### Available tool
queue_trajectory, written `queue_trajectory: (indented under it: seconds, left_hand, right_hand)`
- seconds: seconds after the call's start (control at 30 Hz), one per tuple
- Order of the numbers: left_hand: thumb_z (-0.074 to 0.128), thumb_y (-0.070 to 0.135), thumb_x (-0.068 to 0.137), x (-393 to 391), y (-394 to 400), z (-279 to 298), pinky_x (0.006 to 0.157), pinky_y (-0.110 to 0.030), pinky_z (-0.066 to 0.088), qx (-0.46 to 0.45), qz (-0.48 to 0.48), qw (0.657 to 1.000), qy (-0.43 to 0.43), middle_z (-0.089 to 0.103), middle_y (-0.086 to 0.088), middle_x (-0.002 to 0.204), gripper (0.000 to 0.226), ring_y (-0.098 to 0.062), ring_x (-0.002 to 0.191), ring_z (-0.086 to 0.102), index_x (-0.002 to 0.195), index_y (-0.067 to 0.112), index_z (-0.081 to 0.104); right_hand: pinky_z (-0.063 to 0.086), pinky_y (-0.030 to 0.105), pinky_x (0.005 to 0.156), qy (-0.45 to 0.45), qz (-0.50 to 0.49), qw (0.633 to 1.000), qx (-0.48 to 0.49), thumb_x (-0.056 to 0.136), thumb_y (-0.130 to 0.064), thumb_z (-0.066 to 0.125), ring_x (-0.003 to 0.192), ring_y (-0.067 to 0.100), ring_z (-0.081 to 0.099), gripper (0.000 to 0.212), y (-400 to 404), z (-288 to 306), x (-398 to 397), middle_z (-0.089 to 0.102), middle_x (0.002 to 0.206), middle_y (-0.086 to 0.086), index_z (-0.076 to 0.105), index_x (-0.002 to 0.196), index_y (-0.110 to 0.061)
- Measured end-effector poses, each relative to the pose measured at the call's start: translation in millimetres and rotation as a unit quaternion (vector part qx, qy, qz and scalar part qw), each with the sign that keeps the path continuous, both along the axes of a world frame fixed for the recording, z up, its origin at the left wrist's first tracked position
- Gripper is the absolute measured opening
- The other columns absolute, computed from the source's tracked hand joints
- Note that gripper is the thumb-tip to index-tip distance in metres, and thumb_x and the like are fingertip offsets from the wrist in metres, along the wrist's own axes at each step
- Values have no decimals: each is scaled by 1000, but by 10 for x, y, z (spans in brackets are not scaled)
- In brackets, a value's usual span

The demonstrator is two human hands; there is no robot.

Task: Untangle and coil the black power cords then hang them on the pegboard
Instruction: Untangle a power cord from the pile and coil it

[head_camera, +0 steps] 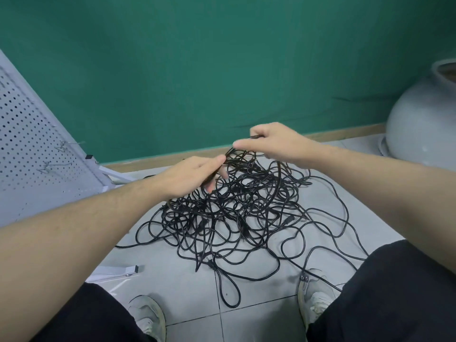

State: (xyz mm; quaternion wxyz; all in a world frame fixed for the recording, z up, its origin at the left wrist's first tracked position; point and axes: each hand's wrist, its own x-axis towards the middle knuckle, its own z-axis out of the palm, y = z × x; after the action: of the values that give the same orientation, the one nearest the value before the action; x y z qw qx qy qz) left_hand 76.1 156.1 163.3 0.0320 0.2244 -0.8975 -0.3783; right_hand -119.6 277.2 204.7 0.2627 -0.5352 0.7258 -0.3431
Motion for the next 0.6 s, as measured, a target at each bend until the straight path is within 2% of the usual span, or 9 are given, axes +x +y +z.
queue_trajectory:
  seconds: [0.1,0.17,0.2,0.27,0.33,0.43,0.47,0.53,0.6]
  left_hand:
    - [31,78,94,131,-130,-61,97,-38,46,-1,17,999,-43,74,3,76,67,-11,79,67,82,26,71]
    - [37,77,91,177,-177,-58,94,-43,48,-8,30,998,-61,74,3,73,62,-29,80,67,75,23,63]
    - [41,68,96,184,-182,-50,88,-44,50,-15,34,997,-68,72,2,69,55,-33,77,66,72,21,58]
    - [45,44,106,166,-171,-39,77,-41,51,-14,54,997,-62,63,1,59,44,-26,64,62,71,18,49]
    - [48,36,107,131,-157,-32,73,-39,50,10,74,996,-39,50,3,57,37,-20,58,53,75,17,45]
    - [54,31,105,78,-113,15,66,-34,36,43,81,996,-6,42,6,60,27,-18,62,40,82,20,48]
    - [54,29,105,57,-94,27,66,-35,34,55,74,996,9,41,7,59,23,-19,63,38,84,20,49]
    - [51,25,107,-4,-28,56,64,-36,34,76,53,995,33,38,4,61,16,-18,60,34,91,20,50]
    - [46,21,108,-78,63,87,59,-32,34,106,46,992,56,37,2,64,11,-17,58,31,98,22,49]
  right_hand:
    - [24,33,62,-124,-79,988,-52,81,-56,77,62,19,28,56,33,-70,-228,27,61,-4,32,65,-27]
    - [26,31,60,-180,-131,974,-51,77,-60,78,57,17,26,56,55,-119,-363,27,61,-5,33,68,-27]
    - [28,30,59,-180,-148,972,-37,76,-62,77,56,16,28,55,72,-148,-415,29,61,-6,35,70,-27]
    - [34,30,59,-137,-158,978,8,81,-64,72,55,17,35,52,111,-221,-492,36,61,-5,39,73,-25]
    - [41,31,65,-39,-136,987,71,87,-64,65,61,19,46,49,163,-318,-546,48,65,0,47,74,-20]
    - [44,24,68,83,-49,980,177,100,-39,56,80,18,60,24,237,-357,-476,65,86,1,66,94,-18]
    - [42,23,69,91,-25,976,199,101,-30,54,86,17,60,15,255,-346,-426,65,95,-1,67,107,-22]
    - [39,20,78,89,20,974,208,101,-23,53,96,10,57,24,253,-292,-283,63,111,-7,64,122,-28]
    - [39,23,93,56,50,983,168,100,-25,53,109,10,58,22,201,-235,-145,65,119,-13,68,116,-26]
